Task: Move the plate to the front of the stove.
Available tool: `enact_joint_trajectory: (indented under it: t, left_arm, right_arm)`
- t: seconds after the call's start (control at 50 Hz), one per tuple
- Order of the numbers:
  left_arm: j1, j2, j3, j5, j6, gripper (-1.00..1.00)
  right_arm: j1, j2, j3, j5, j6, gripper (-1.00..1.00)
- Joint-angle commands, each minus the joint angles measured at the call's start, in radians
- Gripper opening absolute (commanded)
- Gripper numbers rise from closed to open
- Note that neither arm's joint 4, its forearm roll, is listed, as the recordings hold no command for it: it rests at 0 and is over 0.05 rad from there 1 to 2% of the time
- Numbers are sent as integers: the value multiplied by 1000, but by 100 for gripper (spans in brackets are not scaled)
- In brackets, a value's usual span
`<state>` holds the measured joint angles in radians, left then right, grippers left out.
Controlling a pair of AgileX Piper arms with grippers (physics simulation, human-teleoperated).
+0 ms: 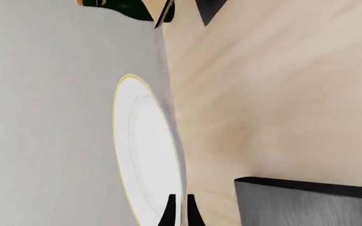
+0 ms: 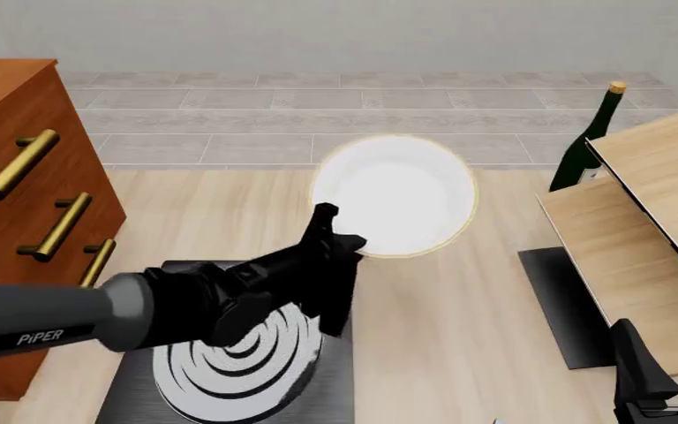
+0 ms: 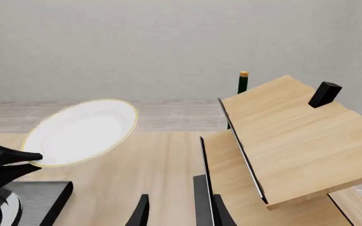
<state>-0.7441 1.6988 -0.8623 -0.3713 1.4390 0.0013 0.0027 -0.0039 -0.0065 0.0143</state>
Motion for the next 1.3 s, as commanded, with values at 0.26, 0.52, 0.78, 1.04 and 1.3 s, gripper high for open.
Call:
enact_joint_trajectory:
  t: [0.26,0.52,0.78,1.04,1.3]
  left_arm:
    - [187,-55,-65,129,15,-100]
    - [253,-84,-149,243,3,-100]
    - [308,-107,-182,342,32,-100]
    - [349,-90,-254,417,25,-100]
    - [383,-49,-285,440,42,-100]
  right_arm:
    - [0,0,0,0,0,100]
    - [0,0,0,0,0,100]
    - [0,0,0,0,0,100]
    - [0,0,0,0,0,100]
    - [1,0,0,0,0,100]
